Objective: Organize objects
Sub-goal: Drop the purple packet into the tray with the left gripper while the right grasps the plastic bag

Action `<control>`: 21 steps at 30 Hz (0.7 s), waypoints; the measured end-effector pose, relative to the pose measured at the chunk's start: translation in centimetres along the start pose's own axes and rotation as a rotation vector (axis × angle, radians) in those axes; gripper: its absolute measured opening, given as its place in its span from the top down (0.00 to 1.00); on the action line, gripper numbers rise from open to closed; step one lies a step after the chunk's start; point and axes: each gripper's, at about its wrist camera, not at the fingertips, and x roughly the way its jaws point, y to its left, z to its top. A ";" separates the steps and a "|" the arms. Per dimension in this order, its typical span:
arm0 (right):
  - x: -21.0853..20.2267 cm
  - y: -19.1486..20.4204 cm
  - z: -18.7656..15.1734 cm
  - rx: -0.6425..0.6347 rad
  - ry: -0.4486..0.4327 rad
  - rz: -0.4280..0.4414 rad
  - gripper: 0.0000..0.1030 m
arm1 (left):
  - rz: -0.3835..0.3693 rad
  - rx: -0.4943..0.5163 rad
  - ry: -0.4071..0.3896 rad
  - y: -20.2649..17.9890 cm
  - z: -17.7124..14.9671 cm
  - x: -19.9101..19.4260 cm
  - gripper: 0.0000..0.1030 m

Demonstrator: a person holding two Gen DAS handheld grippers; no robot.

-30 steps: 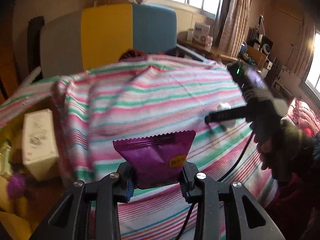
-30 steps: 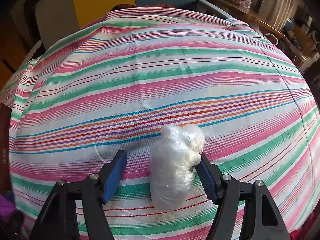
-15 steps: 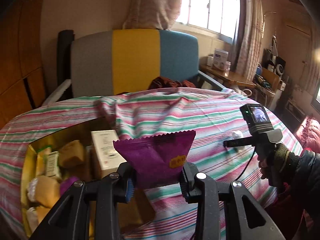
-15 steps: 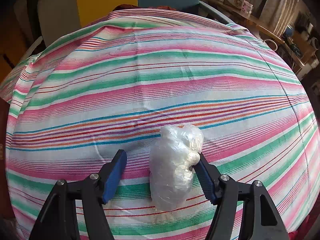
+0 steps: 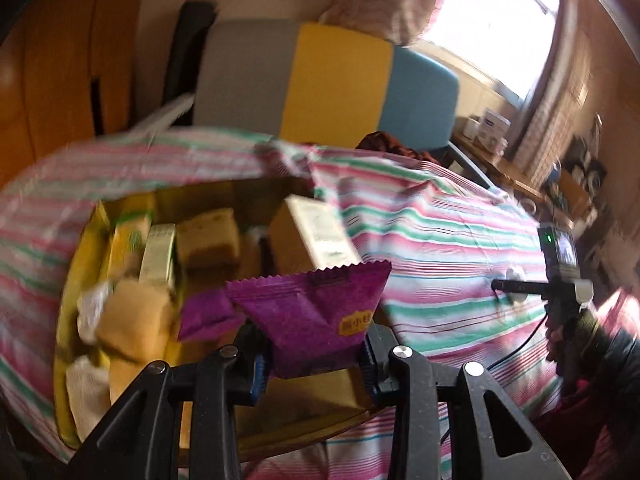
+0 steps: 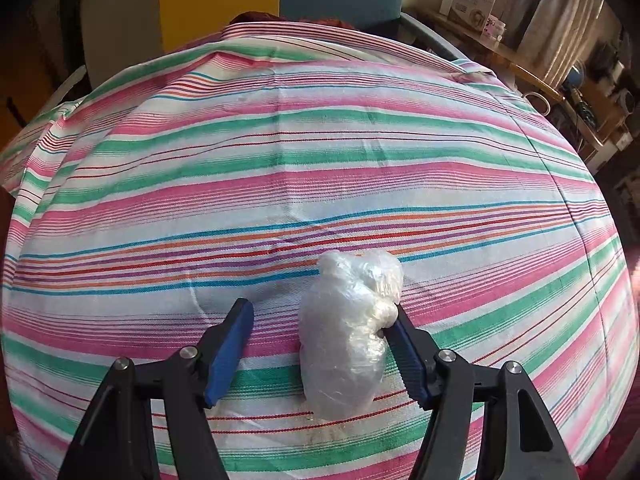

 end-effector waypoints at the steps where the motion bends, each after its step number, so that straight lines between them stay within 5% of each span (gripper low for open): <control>1: 0.0 0.0 0.0 0.001 0.000 0.000 0.35 | -0.005 -0.028 0.011 0.9 -0.1 0.2 0.66; 7: 0.0 0.1 0.0 -0.004 0.001 -0.007 0.35 | -0.071 -0.185 0.086 4.7 -0.2 2.0 0.66; 14: -0.2 0.8 0.1 -0.037 -0.004 0.002 0.46 | 0.005 -0.130 0.171 4.4 -0.8 4.8 0.54; 21: -0.5 1.6 0.0 -0.063 -0.008 0.014 0.62 | 0.049 -0.093 0.131 4.4 -1.0 2.8 0.51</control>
